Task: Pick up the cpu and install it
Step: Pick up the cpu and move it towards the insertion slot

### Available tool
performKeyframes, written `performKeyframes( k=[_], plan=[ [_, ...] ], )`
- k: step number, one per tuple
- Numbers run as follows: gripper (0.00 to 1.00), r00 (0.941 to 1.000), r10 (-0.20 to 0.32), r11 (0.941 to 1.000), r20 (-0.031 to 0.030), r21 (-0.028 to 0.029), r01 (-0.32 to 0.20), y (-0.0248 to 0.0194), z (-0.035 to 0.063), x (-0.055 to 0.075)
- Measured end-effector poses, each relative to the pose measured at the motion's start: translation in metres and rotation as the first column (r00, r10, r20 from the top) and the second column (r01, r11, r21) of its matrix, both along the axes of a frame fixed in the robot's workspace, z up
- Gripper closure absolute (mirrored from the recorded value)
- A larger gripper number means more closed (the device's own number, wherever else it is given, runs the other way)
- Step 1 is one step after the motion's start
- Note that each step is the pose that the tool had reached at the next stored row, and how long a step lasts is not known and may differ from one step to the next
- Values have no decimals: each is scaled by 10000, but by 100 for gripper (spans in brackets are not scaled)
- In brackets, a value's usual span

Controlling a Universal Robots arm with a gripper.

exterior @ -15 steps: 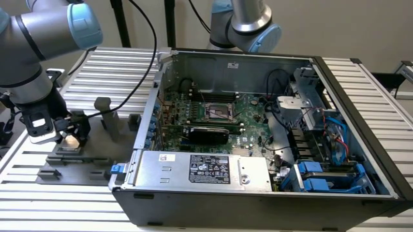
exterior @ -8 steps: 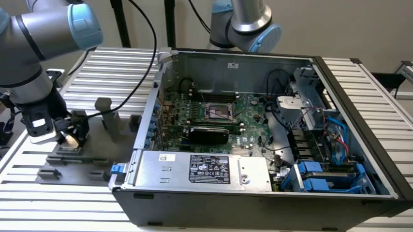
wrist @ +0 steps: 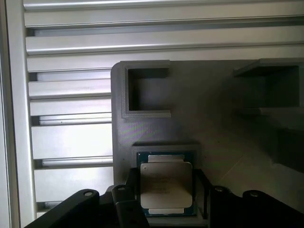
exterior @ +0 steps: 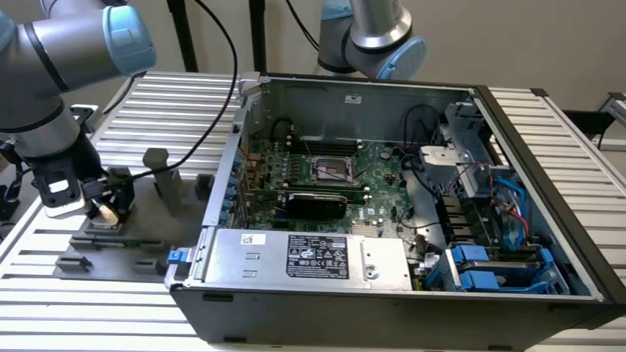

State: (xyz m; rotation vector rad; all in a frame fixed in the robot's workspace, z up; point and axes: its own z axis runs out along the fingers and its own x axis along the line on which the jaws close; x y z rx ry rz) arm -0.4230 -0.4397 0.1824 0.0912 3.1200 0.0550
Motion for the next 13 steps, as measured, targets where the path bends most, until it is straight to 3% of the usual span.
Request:
performKeyframes(
  k=[3,5,11,13],
  plan=[
    [44,10000,0,10000,1,-10,0,1,0,0],
    [31,10000,0,10000,0,-22,0,2,0,0],
    [31,10000,0,10000,0,-63,0,3,2,0],
    [40,10000,0,10000,0,-76,0,4,4,0]
  ],
)
